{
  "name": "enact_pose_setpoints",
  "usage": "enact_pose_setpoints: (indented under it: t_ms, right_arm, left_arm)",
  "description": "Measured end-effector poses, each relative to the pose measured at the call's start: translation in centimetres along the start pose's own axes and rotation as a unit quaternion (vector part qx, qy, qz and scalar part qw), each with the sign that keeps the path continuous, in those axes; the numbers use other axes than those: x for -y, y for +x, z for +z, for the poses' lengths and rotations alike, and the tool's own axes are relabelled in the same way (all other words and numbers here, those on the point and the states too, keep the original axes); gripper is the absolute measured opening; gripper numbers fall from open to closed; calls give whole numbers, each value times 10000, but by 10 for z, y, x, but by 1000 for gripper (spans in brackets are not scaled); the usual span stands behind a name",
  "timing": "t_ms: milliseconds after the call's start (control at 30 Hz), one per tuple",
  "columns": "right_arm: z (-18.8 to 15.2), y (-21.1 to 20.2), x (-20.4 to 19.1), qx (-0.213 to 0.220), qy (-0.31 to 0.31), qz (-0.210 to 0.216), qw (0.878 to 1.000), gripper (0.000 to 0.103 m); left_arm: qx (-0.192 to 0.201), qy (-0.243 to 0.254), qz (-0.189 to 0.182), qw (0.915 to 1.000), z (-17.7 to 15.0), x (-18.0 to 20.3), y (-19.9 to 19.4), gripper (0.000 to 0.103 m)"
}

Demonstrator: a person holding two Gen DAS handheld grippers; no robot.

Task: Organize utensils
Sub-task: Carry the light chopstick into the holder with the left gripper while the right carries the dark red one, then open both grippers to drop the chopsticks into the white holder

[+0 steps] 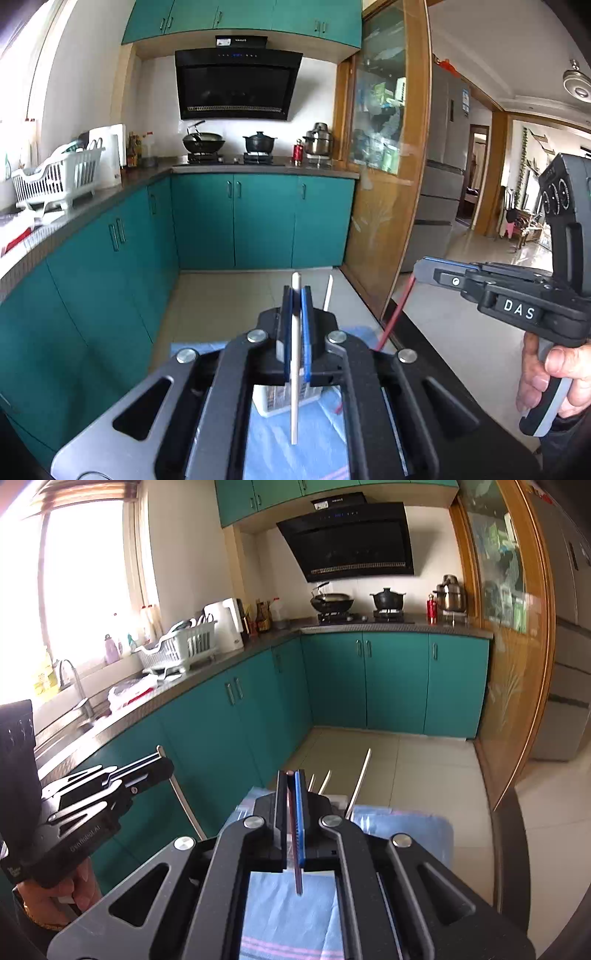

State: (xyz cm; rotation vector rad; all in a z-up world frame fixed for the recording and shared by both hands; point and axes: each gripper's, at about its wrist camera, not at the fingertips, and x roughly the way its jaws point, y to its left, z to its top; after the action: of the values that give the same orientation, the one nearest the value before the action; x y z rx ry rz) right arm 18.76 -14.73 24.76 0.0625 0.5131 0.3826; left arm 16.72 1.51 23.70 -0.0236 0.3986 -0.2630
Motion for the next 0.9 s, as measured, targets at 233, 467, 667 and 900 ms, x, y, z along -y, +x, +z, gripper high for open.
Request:
enact_pose_setpoints:
  t_ms: [233, 467, 667, 900]
  right_arm:
    - [57, 13, 7, 158, -100, -219, 9996, 4]
    - [71, 44, 19, 104, 44, -261, 9996, 4]
    - [44, 84, 31, -175, 136, -209, 9995, 4]
    - [-4, 113, 45, -518, 255, -134, 9982, 25]
  left_arm:
    - [154, -41, 26, 9999, 55, -3, 26, 4]
    - [91, -107, 81, 9999, 64, -9, 67, 4]
    - [-141, -96, 175, 9997, 23, -21, 110, 5]
    - [-511, -98, -28, 9986, -37, -33, 140, 60]
